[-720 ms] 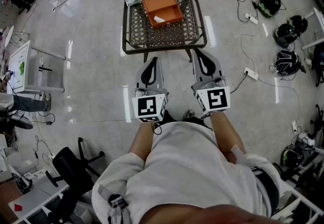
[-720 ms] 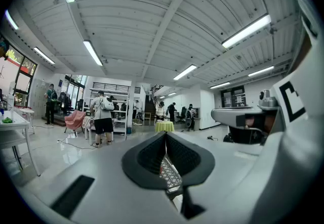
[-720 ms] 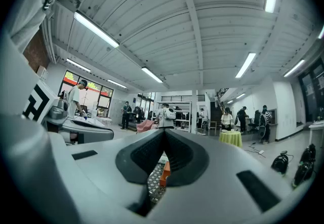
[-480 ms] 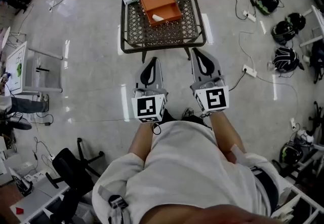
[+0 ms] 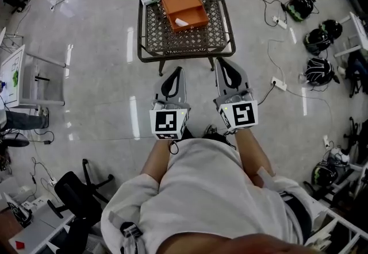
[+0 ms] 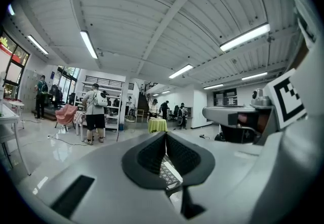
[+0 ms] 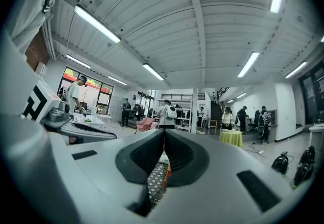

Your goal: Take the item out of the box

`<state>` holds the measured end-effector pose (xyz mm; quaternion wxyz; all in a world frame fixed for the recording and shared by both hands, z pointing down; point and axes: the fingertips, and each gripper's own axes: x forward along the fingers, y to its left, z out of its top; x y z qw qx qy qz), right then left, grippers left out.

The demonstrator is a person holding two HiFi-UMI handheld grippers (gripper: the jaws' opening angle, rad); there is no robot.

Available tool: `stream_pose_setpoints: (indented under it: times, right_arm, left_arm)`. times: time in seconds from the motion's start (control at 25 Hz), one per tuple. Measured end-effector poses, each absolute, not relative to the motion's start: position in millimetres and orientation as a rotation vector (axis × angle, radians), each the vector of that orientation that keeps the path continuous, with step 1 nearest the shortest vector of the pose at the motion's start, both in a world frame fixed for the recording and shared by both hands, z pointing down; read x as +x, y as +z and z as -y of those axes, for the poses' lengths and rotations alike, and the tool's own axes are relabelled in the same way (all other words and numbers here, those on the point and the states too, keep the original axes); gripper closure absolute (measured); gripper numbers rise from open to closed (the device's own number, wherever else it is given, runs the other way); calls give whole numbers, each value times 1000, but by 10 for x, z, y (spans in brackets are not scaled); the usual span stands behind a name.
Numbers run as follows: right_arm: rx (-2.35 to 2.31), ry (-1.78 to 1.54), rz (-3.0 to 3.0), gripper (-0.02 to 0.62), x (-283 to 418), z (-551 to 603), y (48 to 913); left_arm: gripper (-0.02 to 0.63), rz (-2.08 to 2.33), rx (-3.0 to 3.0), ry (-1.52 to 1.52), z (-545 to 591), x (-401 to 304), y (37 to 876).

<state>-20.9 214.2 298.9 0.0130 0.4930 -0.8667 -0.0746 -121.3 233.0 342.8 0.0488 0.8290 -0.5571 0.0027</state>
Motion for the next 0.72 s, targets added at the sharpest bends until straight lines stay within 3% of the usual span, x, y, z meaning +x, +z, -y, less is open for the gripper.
stream_pose_setpoints:
  times: [0.4,0.72]
  right_arm:
    - [1560,-216,2666,591,-738,-2120,3050]
    - [1592,-195,2596,591,-797,-1998,3193]
  left_arm:
    - [595,1625,2536,22,-2316,-1821,3588]
    - [594,1524,2520,11,-2282,-1912,3834]
